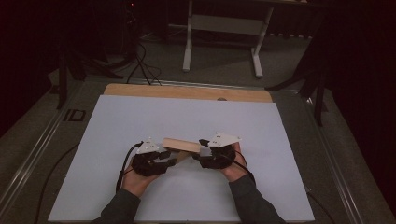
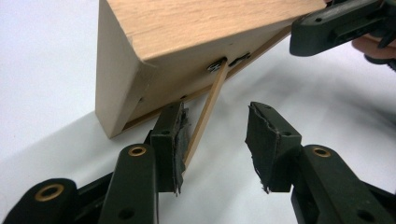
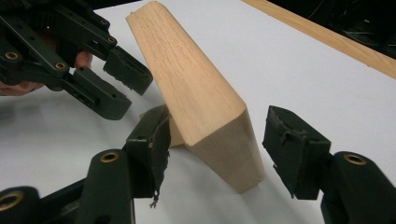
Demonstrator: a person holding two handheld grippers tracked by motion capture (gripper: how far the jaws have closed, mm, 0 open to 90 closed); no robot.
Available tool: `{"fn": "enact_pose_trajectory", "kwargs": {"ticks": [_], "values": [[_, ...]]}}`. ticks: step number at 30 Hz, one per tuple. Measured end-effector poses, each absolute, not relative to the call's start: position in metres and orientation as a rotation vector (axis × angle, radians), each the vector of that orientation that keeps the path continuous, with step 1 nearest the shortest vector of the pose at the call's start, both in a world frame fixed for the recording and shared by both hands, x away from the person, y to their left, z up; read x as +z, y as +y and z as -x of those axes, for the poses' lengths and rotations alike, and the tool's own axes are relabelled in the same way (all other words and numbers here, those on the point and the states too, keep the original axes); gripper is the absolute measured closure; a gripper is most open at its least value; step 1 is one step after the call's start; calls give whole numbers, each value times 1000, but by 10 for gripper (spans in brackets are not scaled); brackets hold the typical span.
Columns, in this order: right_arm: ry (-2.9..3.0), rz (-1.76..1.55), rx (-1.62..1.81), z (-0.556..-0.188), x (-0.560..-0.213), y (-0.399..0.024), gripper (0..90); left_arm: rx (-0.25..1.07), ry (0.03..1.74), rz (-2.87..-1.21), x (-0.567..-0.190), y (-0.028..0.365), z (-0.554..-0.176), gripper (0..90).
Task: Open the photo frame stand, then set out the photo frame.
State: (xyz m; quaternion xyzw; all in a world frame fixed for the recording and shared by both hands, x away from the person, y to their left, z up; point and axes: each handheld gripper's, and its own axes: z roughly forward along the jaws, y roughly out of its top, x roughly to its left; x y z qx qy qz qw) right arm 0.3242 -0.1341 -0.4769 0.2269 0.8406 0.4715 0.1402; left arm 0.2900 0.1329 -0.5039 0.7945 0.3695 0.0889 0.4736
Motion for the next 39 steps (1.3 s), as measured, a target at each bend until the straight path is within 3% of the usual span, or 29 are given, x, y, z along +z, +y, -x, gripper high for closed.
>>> {"fn": "enact_pose_trajectory", "kwargs": {"ticks": [29,39], "values": [[2365,-662,1463,-323,-464,-139,372,251,883,-1928,-494,132,-285,593],[2271,-769,1517,-325,-458,-149,455,269,877,-1948,-492,129,-283,628]]}}
